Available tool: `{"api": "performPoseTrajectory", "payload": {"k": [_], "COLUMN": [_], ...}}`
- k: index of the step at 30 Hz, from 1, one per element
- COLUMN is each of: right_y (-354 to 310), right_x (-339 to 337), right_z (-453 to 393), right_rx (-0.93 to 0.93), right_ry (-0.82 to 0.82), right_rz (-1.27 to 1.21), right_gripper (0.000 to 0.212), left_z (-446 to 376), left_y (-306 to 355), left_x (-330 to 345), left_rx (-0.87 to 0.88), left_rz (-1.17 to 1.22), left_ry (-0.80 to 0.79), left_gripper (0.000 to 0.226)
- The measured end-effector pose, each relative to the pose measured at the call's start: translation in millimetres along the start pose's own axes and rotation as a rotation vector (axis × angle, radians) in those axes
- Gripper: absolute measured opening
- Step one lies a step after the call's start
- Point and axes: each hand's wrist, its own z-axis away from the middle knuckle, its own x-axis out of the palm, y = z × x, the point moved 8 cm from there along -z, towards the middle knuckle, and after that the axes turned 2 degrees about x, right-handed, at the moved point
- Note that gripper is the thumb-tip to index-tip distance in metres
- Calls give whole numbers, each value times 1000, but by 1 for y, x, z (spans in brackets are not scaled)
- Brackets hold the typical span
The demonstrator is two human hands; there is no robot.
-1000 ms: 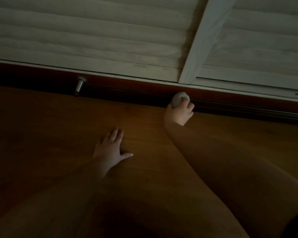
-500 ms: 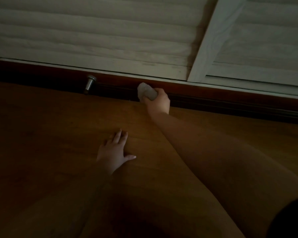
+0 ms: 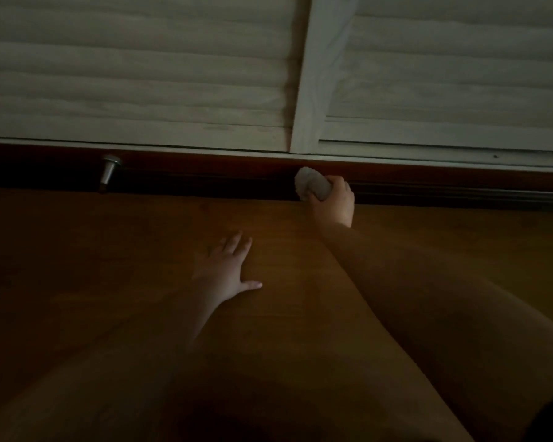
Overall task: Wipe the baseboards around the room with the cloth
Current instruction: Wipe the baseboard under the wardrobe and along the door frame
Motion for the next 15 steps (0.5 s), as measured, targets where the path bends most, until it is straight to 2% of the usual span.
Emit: {"api": "performPoseTrajectory", "payload": {"k": [5,9,15], "right_y": [43,60,98], "right_x": [-67,-110,-143], "right_z": [-18,-17,11], "right_rx": [150,114,139], "right_ry": [114,80,132], "right_rz": [90,98,148], "right_gripper": [46,50,62], "left_z": [-12,-25,-34], "left_y": [51,89,120], "left_x": [-1,-3,8], "left_rx": [131,219,211], "left_rz": [-82,-102,-72], "left_ry": [20,14,-83], "left_gripper": [106,101,108]}}
